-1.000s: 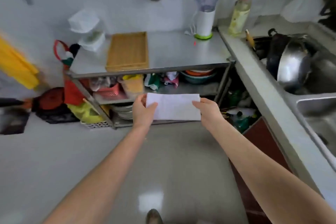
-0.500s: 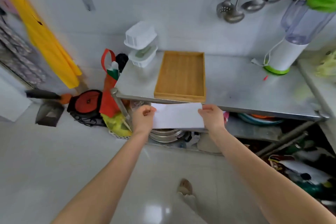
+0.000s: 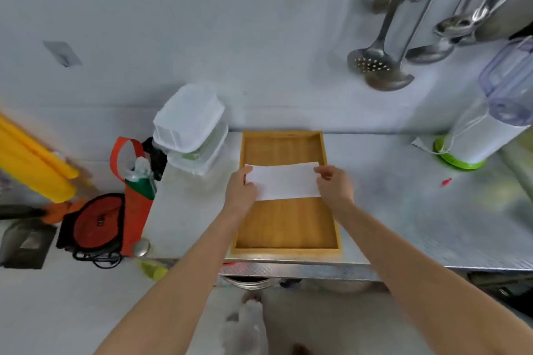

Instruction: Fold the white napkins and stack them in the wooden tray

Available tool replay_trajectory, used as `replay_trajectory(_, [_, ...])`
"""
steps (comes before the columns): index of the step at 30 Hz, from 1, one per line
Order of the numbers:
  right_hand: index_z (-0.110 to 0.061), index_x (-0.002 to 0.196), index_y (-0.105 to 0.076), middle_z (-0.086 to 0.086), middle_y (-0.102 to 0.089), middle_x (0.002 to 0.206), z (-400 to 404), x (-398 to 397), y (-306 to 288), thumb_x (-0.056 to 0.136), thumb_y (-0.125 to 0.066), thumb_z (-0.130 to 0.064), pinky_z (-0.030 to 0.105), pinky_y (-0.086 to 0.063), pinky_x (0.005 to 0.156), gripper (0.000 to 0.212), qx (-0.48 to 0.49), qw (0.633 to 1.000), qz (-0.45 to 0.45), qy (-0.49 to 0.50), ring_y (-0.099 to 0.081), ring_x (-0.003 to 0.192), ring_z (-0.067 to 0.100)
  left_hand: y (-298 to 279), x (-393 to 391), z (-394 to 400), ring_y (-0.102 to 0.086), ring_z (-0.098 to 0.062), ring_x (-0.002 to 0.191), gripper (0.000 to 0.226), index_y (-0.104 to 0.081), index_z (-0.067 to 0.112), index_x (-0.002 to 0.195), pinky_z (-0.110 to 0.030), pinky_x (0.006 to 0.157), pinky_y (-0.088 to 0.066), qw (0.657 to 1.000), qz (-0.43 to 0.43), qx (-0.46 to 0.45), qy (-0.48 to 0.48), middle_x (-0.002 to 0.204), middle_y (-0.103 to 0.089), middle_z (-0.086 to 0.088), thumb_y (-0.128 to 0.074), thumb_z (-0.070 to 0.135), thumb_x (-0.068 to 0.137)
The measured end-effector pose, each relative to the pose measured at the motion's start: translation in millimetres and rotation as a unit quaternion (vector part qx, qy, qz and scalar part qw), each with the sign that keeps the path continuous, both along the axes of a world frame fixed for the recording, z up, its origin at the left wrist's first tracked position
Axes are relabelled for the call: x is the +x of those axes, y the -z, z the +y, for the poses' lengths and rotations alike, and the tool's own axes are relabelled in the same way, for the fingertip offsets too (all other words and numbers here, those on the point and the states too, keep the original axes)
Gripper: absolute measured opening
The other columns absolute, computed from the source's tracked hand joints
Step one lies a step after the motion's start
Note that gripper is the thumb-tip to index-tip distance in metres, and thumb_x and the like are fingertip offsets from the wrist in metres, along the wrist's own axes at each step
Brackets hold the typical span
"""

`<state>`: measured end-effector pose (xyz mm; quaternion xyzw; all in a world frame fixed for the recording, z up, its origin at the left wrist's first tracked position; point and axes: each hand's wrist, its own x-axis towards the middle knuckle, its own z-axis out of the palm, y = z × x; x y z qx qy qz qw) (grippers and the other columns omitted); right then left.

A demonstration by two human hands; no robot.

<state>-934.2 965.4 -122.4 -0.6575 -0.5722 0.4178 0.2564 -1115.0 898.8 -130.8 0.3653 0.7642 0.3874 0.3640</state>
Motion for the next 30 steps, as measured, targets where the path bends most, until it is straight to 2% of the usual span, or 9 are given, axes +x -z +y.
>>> replay_trajectory(2, [-0.008, 0.136, -0.049, 0.009, -0.052, 0.136, 23.5, -12.8, 4.6, 0.094, -0.047, -0.007, 0.029, -0.040, 0.100, 0.043, -0.003, 0.999, -0.038, -0.030, -0.050, 0.122, 0.022, 4.8, -11.0, 29.8, -0.029, -0.018, 0.139, 0.055, -0.033, 0.012, 0.147, -0.018, 0.105, -0.022, 0.998, 0.016, -0.008, 0.058, 0.152, -0.030, -0.005, -0.038, -0.002, 0.094])
replay_trajectory(6, [-0.007, 0.144, -0.033, 0.009, -0.033, 0.149, 61.5, -40.4, 23.3, 0.095, -0.048, -0.011, 0.032, -0.027, 0.111, 0.052, -0.007, 0.994, -0.079, -0.073, -0.034, 0.136, 0.023, 19.1, -31.8, 84.6, -0.018, -0.017, 0.145, 0.056, -0.021, 0.014, 0.151, -0.027, 0.115, -0.018, 0.991, 0.025, -0.030, 0.128, 0.158, -0.016, -0.002, -0.037, 0.007, 0.099])
replay_trajectory(11, [-0.004, 0.146, -0.028, 0.009, -0.026, 0.153, 104.4, -60.4, 45.9, 0.096, -0.046, -0.010, 0.028, -0.025, 0.110, 0.053, 0.005, 0.985, -0.146, -0.097, -0.030, 0.138, 0.024, 39.9, -47.7, 133.0, -0.021, -0.019, 0.143, 0.055, -0.017, 0.011, 0.152, -0.030, 0.115, -0.020, 0.981, 0.063, -0.065, 0.171, 0.157, -0.019, -0.005, -0.038, 0.010, 0.100])
replay_trajectory(17, [-0.007, 0.147, -0.024, 0.007, -0.023, 0.153, 127.9, -62.4, 72.6, 0.098, -0.048, -0.015, 0.032, -0.033, 0.109, 0.056, 0.014, 0.962, -0.224, -0.154, -0.032, 0.136, 0.024, 65.9, -50.6, 153.3, -0.014, -0.020, 0.146, 0.065, -0.009, 0.011, 0.153, -0.030, 0.115, -0.021, 0.953, 0.184, -0.095, 0.221, 0.160, -0.009, -0.003, -0.046, 0.019, 0.100])
replay_trajectory(22, [-0.011, 0.149, -0.017, 0.007, -0.009, 0.158, 132.2, -50.9, 90.8, 0.099, -0.044, -0.017, 0.035, -0.030, 0.111, 0.058, 0.005, 0.934, -0.291, -0.208, -0.020, 0.142, 0.026, 72.1, -61.1, 158.7, -0.020, -0.021, 0.143, 0.056, -0.022, 0.012, 0.147, -0.030, 0.104, -0.040, 0.904, 0.314, -0.090, 0.275, 0.158, -0.008, -0.005, -0.048, 0.020, 0.099])
replay_trajectory(25, [-0.012, 0.150, -0.014, 0.006, -0.002, 0.159, 134.5, -47.3, 91.1, 0.099, -0.042, -0.017, 0.037, -0.029, 0.112, 0.059, -0.007, 0.923, -0.301, -0.241, -0.017, 0.144, 0.027, 69.8, -60.8, 159.2, -0.002, -0.025, 0.147, 0.048, -0.031, 0.012, 0.143, -0.030, 0.104, -0.040, 0.876, 0.361, -0.131, 0.291, 0.159, -0.003, -0.009, -0.048, 0.016, 0.099])
replay_trajectory(27, [-0.011, 0.148, -0.023, 0.005, -0.007, 0.159, 133.2, -46.6, 85.3, 0.098, -0.044, -0.018, 0.037, -0.029, 0.112, 0.054, 0.001, 0.934, -0.273, -0.230, -0.019, 0.144, 0.026, 65.4, -54.6, 160.1, -0.003, -0.029, 0.147, 0.045, -0.036, 0.013, 0.141, -0.035, 0.112, -0.032, 0.854, 0.402, -0.136, 0.300, 0.157, -0.012, -0.011, -0.048, 0.016, 0.098])
replay_trajectory(29, [-0.011, 0.144, -0.035, 0.004, -0.018, 0.157, 126.8, -42.8, 74.7, 0.099, -0.046, -0.019, 0.035, -0.032, 0.111, 0.048, 0.029, 0.950, -0.244, -0.192, -0.027, 0.141, 0.023, 53.8, -43.2, 159.9, -0.024, -0.028, 0.142, 0.040, -0.043, 0.014, 0.137, -0.037, 0.115, -0.028, 0.838, 0.434, -0.094, 0.317, 0.148, -0.034, -0.008, -0.049, 0.021, 0.098])
replay_trajectory(30, [-0.012, 0.141, -0.040, 0.003, -0.025, 0.154, 121.5, -39.1, 68.5, 0.099, -0.046, -0.020, 0.033, -0.035, 0.108, 0.043, 0.051, 0.955, -0.235, -0.172, -0.035, 0.136, 0.022, 46.4, -35.5, 158.8, -0.037, -0.025, 0.134, 0.037, -0.047, 0.015, 0.134, -0.036, 0.111, -0.034, 0.839, 0.431, -0.062, 0.327, 0.140, -0.045, -0.006, -0.049, 0.022, 0.098])
